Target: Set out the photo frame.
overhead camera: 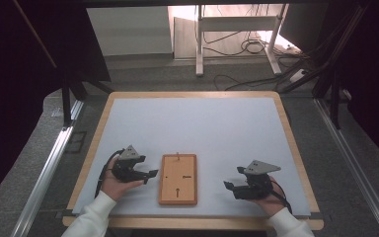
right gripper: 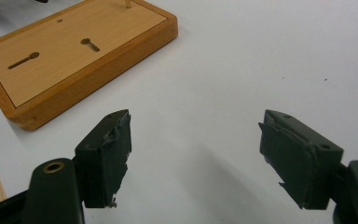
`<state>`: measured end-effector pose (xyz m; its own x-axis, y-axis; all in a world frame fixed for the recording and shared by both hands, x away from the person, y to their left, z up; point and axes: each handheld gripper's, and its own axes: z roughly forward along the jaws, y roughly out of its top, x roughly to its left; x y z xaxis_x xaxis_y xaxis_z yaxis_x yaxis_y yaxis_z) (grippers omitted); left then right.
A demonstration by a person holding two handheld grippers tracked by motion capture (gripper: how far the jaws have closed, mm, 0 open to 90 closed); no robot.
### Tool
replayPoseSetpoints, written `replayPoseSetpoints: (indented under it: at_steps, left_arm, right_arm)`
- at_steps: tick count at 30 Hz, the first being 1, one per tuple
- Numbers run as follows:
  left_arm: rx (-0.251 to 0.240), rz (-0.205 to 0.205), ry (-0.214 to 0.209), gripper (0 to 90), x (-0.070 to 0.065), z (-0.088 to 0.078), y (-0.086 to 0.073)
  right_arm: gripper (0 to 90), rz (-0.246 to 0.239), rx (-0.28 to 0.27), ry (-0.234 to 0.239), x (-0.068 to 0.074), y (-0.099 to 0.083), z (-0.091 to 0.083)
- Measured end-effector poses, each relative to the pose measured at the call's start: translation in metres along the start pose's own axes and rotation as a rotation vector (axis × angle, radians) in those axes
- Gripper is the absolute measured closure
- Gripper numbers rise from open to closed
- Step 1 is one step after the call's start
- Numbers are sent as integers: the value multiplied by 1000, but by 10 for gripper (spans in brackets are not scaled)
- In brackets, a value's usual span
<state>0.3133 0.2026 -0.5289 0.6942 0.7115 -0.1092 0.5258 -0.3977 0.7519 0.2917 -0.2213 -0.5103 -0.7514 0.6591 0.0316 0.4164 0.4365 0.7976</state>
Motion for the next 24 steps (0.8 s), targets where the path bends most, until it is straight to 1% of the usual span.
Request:
replayPoseSetpoints:
  at_steps: [5,9,11,14,16,19,21,23,24]
  left_arm:
    - [-8,15,-9,212,-4,0,5]
    - [5,35,-26,212,-8,4,11]
    - [2,45,-33,212,-9,5,15]
    - [-8,53,-33,213,-12,7,21]
    - [-4,61,-37,214,-13,9,24]
    - [3,79,-55,224,-15,14,30]
    - [1,94,-52,228,-17,18,34]
    - [-13,86,-61,239,-18,20,38]
    - [-14,89,-61,239,-19,23,41]
  right_arm:
    - [248,-3,0,1,1,0,-1]
    - [247,4,0,1,1,1,0]
    - [246,4,1,0,1,1,0]
    - [245,4,-1,-3,2,1,0]
    - [245,5,-1,-5,2,1,0]
    - [241,2,10,-4,2,0,1]
    - [238,-3,13,-5,3,0,2]
    - [237,-4,13,-7,3,1,3]
    - [237,-4,11,-7,3,1,2]
